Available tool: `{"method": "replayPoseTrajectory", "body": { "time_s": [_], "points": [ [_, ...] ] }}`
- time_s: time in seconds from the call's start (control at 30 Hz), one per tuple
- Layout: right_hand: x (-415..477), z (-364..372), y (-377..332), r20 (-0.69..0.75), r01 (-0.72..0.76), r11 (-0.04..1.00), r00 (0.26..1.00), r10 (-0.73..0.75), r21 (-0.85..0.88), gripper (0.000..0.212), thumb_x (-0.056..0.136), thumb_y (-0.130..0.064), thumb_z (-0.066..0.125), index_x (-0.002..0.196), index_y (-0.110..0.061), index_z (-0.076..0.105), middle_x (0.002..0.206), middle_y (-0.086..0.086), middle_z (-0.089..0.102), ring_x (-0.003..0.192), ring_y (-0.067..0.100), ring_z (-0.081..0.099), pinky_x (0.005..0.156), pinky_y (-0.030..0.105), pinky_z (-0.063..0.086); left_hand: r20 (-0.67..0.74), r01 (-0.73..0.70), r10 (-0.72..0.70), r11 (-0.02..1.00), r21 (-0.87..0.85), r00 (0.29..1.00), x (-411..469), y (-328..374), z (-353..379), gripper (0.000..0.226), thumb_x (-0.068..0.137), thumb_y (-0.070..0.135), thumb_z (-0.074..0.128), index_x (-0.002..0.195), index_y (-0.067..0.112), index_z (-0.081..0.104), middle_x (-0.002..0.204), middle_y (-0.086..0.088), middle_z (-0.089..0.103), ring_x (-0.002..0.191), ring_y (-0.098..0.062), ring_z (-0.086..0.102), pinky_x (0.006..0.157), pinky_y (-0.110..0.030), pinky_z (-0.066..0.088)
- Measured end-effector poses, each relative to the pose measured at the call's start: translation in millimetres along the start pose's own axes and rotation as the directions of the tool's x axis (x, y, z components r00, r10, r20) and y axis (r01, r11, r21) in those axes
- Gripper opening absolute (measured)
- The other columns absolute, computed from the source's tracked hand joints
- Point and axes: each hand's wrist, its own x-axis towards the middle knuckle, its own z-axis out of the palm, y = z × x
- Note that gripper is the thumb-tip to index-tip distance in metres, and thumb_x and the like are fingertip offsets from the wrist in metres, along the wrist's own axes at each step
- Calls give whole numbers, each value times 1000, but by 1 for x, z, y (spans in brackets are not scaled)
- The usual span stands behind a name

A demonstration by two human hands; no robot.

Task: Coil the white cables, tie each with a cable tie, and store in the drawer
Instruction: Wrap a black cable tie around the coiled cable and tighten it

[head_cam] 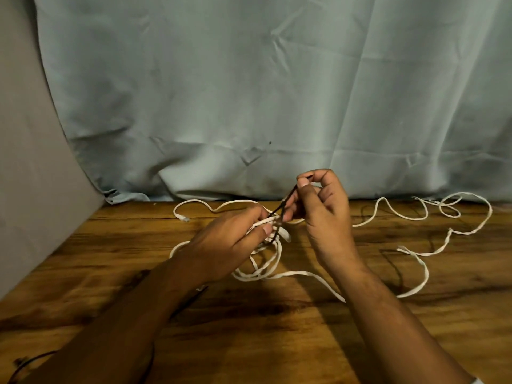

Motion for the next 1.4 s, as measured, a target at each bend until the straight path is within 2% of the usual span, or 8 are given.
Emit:
{"method": "replayPoseTrajectory", "body": {
  "time_s": [0.13, 0.37, 0.57, 0.67, 0.8, 1.07, 1.27, 1.4],
  "points": [
    [-3, 4, -1, 97, -89, 994, 992, 83, 58, 7, 105, -9, 56, 105, -5, 62, 78, 12, 71, 63, 21, 65, 61, 30, 55, -36, -2, 2, 1000, 19, 999, 1, -4, 3, 10, 105, 39, 46, 96, 37, 51, 80, 18, 61, 75, -4, 56, 70, -42, 45],
    [-5, 4, 1, 201, -129, 991, 972, 118, 45, 12, 93, 2, 69, 102, -3, 75, 85, 8, 76, 76, 15, 71, 74, 28, 60, -50, 67, -64, 996, 57, 997, 2, -8, 3, 34, 99, 56, 37, 119, 34, 55, 102, 9, 69, 96, -16, 65, 82, -48, 52],
    [-7, 3, 0, 272, -139, 990, 954, 127, 25, 20, 85, 13, 72, 100, 0, 75, 89, 15, 78, 80, 19, 73, 73, 26, 62, -44, 92, -87, 989, 114, 995, 3, -8, 1, 22, 104, 45, 43, 113, 28, 54, 94, 6, 67, 85, -18, 62, 76, -46, 50],
    [-6, 5, 2, 243, -72, 997, 967, 79, -38, 10, 89, 9, 71, 95, 1, 73, 90, 23, 74, 82, 26, 68, 74, 28, 59, -51, 68, -62, 989, 133, 997, 3, -5, 2, 9, 106, 37, 46, 108, 31, 51, 83, 11, 60, 77, -14, 57, 69, -41, 43],
    [-1, 2, 3, 141, -44, 999, 989, 45, -12, 6, 99, 4, 61, 104, 6, 61, 89, 30, 71, 78, 25, 69, 76, 30, 58, -37, 109, -107, 993, 52, 994, 2, 0, 1, 22, 106, 44, 43, 127, 38, 44, 97, 6, 70, 91, -14, 64, 82, -47, 50],
    [1, -1, 6, 23, -47, 997, 999, 48, -54, 3, 102, -1, 59, 101, 2, 58, 77, 19, 66, 55, 15, 60, 53, 25, 52, -53, 65, -68, 997, -46, 996, 0, 4, 5, 34, 99, 55, 40, 132, 47, 43, 102, 5, 72, 98, -14, 67, 86, -50, 51],
    [0, -3, 5, -41, -25, 993, 999, 20, -117, 6, 95, -5, 72, 93, 0, 68, 80, 11, 68, 64, 23, 60, 57, 29, 53, -52, 54, -58, 995, -82, 997, 1, 4, 7, 34, 101, 54, 40, 134, 48, 42, 104, 5, 72, 98, -12, 68, 86, -49, 53],
    [0, -4, 4, -14, -81, 996, 997, 81, -49, 7, 93, -2, 72, 97, 3, 69, 80, 8, 68, 66, 17, 61, 59, 24, 55, -67, 54, -64, 989, -140, 996, 1, 5, 6, 31, 101, 51, 41, 129, 42, 48, 105, 6, 72, 101, -12, 68, 88, -49, 52]
  ]
}}
